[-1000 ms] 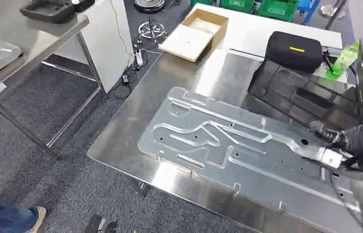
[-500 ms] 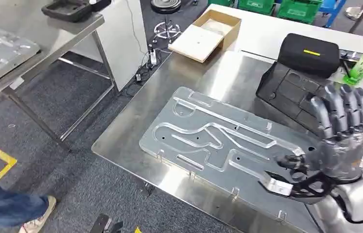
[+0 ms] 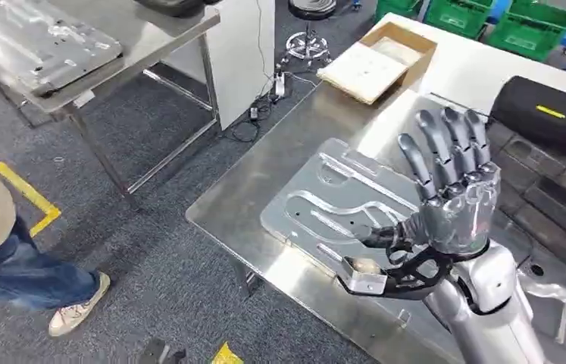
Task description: Take the parts from the cabinet and place them on the table.
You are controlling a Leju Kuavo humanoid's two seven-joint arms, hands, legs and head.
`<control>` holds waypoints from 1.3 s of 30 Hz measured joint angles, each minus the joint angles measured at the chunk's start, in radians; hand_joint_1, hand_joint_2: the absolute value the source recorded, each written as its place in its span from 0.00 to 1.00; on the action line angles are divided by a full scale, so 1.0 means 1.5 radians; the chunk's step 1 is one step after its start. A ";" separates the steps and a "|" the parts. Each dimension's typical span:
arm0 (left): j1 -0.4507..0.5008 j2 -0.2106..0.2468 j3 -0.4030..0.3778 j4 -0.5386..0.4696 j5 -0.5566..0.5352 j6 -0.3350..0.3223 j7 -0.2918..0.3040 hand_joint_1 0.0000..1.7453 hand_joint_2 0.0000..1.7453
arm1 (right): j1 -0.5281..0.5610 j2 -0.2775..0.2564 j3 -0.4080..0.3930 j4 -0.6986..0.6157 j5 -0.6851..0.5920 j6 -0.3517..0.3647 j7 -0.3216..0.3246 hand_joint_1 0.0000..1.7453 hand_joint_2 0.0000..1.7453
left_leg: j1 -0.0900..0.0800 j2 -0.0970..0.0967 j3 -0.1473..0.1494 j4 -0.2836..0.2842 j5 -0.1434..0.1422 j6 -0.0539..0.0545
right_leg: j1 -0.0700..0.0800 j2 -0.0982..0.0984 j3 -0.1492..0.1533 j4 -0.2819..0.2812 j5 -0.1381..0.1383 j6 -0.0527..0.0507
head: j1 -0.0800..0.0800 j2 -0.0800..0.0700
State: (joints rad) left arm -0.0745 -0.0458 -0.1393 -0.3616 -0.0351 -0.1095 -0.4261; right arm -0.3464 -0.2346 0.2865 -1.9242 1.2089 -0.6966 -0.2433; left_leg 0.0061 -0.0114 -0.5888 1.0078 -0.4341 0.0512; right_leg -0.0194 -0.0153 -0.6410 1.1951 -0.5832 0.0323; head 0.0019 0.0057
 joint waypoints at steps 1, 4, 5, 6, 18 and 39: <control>0.001 0.000 0.000 0.000 0.000 0.000 0.001 0.00 0.00 | 0.000 0.001 0.001 0.005 0.002 0.000 -0.002 0.00 0.00 | -0.001 -0.008 0.000 0.000 0.000 0.000 | 0.000 0.005 -0.026 0.051 -0.020 0.002 | -0.001 0.000; 0.007 0.000 0.001 0.000 0.000 0.000 0.003 0.00 0.00 | -0.002 0.004 0.003 0.016 0.004 0.000 -0.005 0.00 0.00 | -0.001 -0.033 0.000 0.004 0.000 0.000 | 0.000 0.009 -0.034 0.055 0.010 0.001 | 0.000 0.000; 0.008 0.000 0.002 0.000 0.000 0.000 0.003 0.00 0.00 | -0.004 0.005 0.003 0.018 0.005 0.000 -0.005 0.00 0.00 | -0.001 -0.042 0.000 0.006 -0.001 -0.001 | -0.001 0.014 -0.010 0.000 0.045 -0.001 | 0.000 0.000; 0.007 0.000 0.002 0.000 0.000 0.000 0.003 0.00 0.00 | -0.006 0.005 0.004 0.019 0.006 0.000 -0.006 0.00 0.00 | -0.001 -0.050 0.000 0.008 -0.002 -0.002 | -0.002 0.025 0.017 -0.058 0.074 -0.004 | -0.001 0.000; 0.000 -0.009 0.018 -0.001 0.016 -0.014 -0.012 0.00 0.00 | -0.037 0.010 0.037 0.036 0.011 0.000 0.023 0.00 0.00 | 0.006 0.002 -0.109 0.207 -0.084 -0.039 | 0.001 -0.020 0.043 -0.118 0.078 -0.032 | -0.006 0.000; 0.000 -0.031 0.022 0.007 -0.011 0.026 -0.011 0.00 0.00 | -0.042 -0.007 0.062 0.045 0.040 0.014 0.066 0.00 0.00 | 0.002 -0.072 -0.017 0.012 0.006 -0.013 | -0.003 0.058 0.039 -0.109 0.074 -0.011 | -0.005 0.000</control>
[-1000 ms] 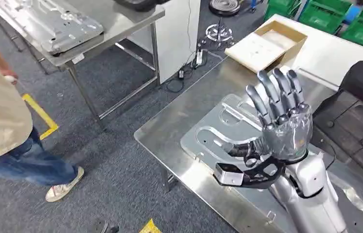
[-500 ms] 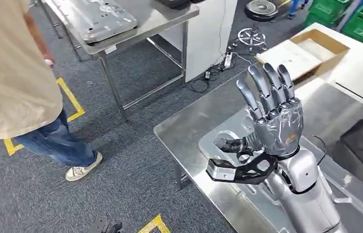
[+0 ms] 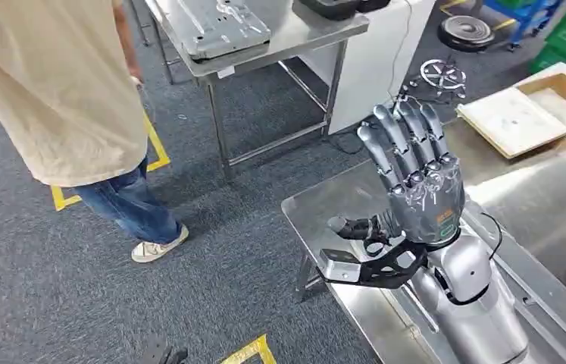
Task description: Take the parts from the cabinet and place them on the table.
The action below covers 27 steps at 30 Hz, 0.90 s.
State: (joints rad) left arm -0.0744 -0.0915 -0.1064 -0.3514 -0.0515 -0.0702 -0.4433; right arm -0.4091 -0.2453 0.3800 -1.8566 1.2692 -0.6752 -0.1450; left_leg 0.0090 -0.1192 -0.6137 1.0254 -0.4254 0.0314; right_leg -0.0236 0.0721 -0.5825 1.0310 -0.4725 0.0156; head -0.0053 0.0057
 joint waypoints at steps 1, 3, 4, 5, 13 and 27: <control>0.003 -0.001 0.000 0.002 -0.002 0.000 0.000 0.00 0.00 | -0.001 -0.001 0.000 0.000 -0.001 0.001 0.000 0.00 0.00 | 0.002 -0.007 -0.002 -0.001 0.001 -0.005 | 0.003 -0.005 0.000 0.000 -0.001 -0.001 | 0.000 0.000; 0.009 -0.005 0.000 0.007 -0.003 0.001 0.008 0.00 0.00 | -0.005 0.000 0.001 0.000 -0.002 0.006 0.002 0.00 0.00 | 0.001 -0.018 -0.006 -0.005 0.003 -0.016 | -0.001 -0.019 0.005 -0.008 0.003 -0.008 | 0.000 0.000; 0.010 -0.006 -0.001 0.010 -0.006 0.003 0.019 0.00 0.00 | -0.008 0.000 0.002 0.000 -0.002 0.011 0.004 0.00 0.00 | 0.001 0.015 -0.005 0.006 -0.004 -0.016 | -0.002 -0.030 0.010 -0.014 0.006 -0.012 | 0.000 0.000; 0.009 -0.008 -0.002 0.015 -0.009 0.008 0.034 0.00 0.00 | -0.008 0.000 0.002 0.000 -0.002 0.011 0.005 0.00 0.00 | -0.001 0.045 -0.016 0.030 -0.022 -0.019 | -0.002 -0.037 0.012 -0.016 0.006 -0.017 | -0.002 0.000; 0.010 -0.011 -0.008 0.034 -0.009 0.027 0.090 0.00 0.00 | -0.016 0.000 0.009 0.002 0.009 0.007 0.007 0.00 0.00 | 0.006 0.105 -0.009 0.025 0.001 -0.026 | 0.002 -0.110 0.018 -0.006 -0.010 -0.012 | -0.003 0.000; -0.002 -0.008 -0.009 0.035 -0.010 0.012 0.141 0.00 0.00 | -0.044 0.003 0.018 0.015 -0.026 -0.011 -0.008 0.00 0.00 | 0.001 0.022 0.002 -0.003 0.001 0.010 | 0.001 -0.046 -0.046 0.110 -0.035 0.007 | -0.001 0.000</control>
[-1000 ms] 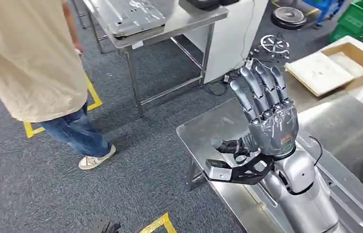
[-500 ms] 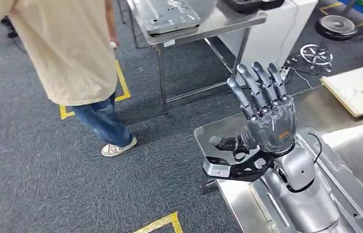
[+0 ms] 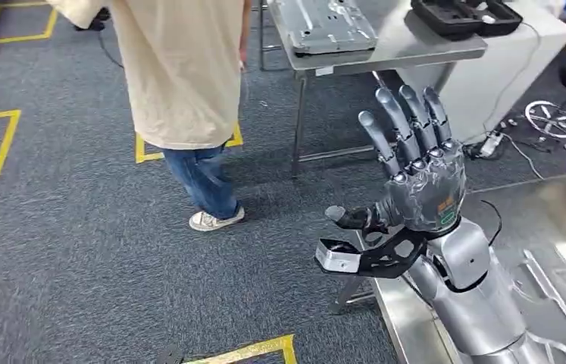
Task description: Take the parts from the cabinet and place them on the table.
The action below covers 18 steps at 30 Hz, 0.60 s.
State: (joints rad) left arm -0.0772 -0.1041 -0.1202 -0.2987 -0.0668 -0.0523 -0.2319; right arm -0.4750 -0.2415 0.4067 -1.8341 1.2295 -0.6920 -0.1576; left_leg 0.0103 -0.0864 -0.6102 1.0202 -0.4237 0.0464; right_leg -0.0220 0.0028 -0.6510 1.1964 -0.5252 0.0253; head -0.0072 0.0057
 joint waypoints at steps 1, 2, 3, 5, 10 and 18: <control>-0.001 0.000 -0.003 0.000 -0.004 -0.002 0.002 0.00 0.00 | -0.006 0.001 0.002 0.002 -0.005 -0.001 -0.005 0.00 0.00 | 0.000 -0.009 0.001 0.001 -0.001 -0.001 | 0.000 0.016 0.026 -0.061 0.034 -0.004 | 0.000 0.000; -0.001 -0.001 -0.004 0.000 -0.004 -0.003 0.003 0.00 0.00 | -0.010 0.002 0.003 0.003 -0.008 -0.001 -0.010 0.00 0.00 | 0.002 -0.014 -0.001 0.002 -0.001 -0.002 | -0.001 0.051 0.039 -0.097 0.041 -0.008 | 0.000 0.000; -0.004 -0.001 -0.005 0.000 -0.004 -0.005 0.004 0.00 0.00 | -0.011 0.003 0.003 0.005 -0.012 -0.002 -0.017 0.00 0.00 | -0.001 -0.021 -0.006 0.006 0.000 -0.008 | -0.003 0.064 0.045 -0.111 0.036 -0.009 | 0.000 0.000; -0.002 0.000 -0.005 0.000 0.000 -0.005 0.005 0.00 0.00 | -0.012 0.006 0.003 0.007 -0.026 -0.002 -0.035 0.00 0.00 | 0.006 -0.036 -0.010 0.002 0.004 -0.018 | 0.002 0.050 0.044 -0.110 0.036 -0.008 | 0.000 0.000; 0.002 0.007 -0.006 0.000 0.017 0.006 0.007 0.00 0.00 | -0.015 0.029 0.003 0.015 -0.053 -0.003 -0.084 0.00 0.00 | 0.001 0.040 -0.054 0.095 -0.052 -0.035 | -0.001 0.004 0.057 -0.125 0.040 -0.025 | -0.002 0.000; 0.009 0.017 0.006 0.000 0.056 0.018 0.002 0.00 0.00 | -0.014 0.053 0.003 0.038 -0.083 -0.003 -0.130 0.00 0.00 | -0.009 0.110 0.001 0.002 -0.007 -0.028 | 0.009 -0.065 0.062 -0.116 0.025 -0.015 | -0.002 0.000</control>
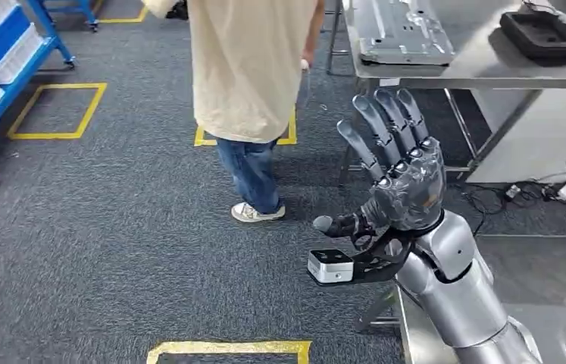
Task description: Take the parts from the cabinet and place them on the table.
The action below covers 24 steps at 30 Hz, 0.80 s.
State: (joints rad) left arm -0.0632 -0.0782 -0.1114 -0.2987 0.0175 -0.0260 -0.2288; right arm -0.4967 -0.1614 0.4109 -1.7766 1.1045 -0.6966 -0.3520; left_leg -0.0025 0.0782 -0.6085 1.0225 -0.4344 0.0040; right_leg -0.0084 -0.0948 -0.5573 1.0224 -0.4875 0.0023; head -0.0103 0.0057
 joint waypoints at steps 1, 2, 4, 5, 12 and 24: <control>0.003 0.001 0.003 0.000 0.002 0.002 -0.005 0.00 0.00 | 0.000 0.002 0.000 0.002 -0.006 0.000 -0.011 0.00 0.00 | 0.002 -0.011 -0.004 0.001 0.002 0.006 | 0.000 -0.006 0.001 -0.001 0.000 0.002 | 0.002 0.000; 0.007 0.002 0.005 0.000 0.003 0.004 -0.010 0.00 0.00 | 0.001 0.007 0.000 0.004 -0.011 0.000 -0.017 0.00 0.00 | 0.001 -0.017 -0.006 0.001 0.003 0.007 | 0.002 -0.012 0.002 -0.002 -0.001 0.003 | 0.001 0.000; 0.017 0.004 0.010 0.001 0.010 0.006 -0.021 0.00 0.00 | 0.001 0.016 0.000 0.007 -0.018 0.000 -0.027 0.00 0.00 | 0.006 -0.032 -0.003 -0.007 0.007 0.017 | 0.001 -0.020 0.007 -0.005 -0.003 0.011 | 0.001 0.000; 0.021 0.005 0.012 0.001 0.014 0.007 -0.024 0.00 0.00 | 0.001 0.016 0.000 0.010 -0.019 0.000 -0.030 0.00 0.00 | 0.008 -0.037 0.000 -0.011 0.009 0.020 | -0.004 0.013 0.007 0.004 -0.013 0.015 | 0.001 0.000; 0.032 0.007 0.026 0.003 0.028 0.007 -0.035 0.00 0.00 | 0.017 0.024 0.000 0.031 -0.027 0.000 -0.044 0.00 0.00 | 0.007 -0.094 -0.001 -0.007 0.011 0.028 | -0.005 0.064 -0.073 0.144 -0.046 0.013 | 0.001 0.000; 0.036 0.009 0.036 0.021 0.035 0.012 -0.035 0.00 0.00 | 0.018 0.042 0.000 0.039 -0.012 0.000 -0.052 0.00 0.00 | 0.012 -0.061 -0.092 0.167 -0.076 -0.014 | -0.004 0.047 0.000 -0.012 0.011 -0.017 | -0.001 0.000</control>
State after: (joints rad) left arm -0.0086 -0.0641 -0.0568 -0.2667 0.0698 -0.0084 -0.2811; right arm -0.4700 -0.0984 0.4108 -1.7174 1.0861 -0.6970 -0.4295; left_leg 0.0156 -0.0133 -0.7472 1.2727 -0.5479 -0.0163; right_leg -0.0151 -0.0249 -0.5566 1.0046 -0.4713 -0.0228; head -0.0122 0.0057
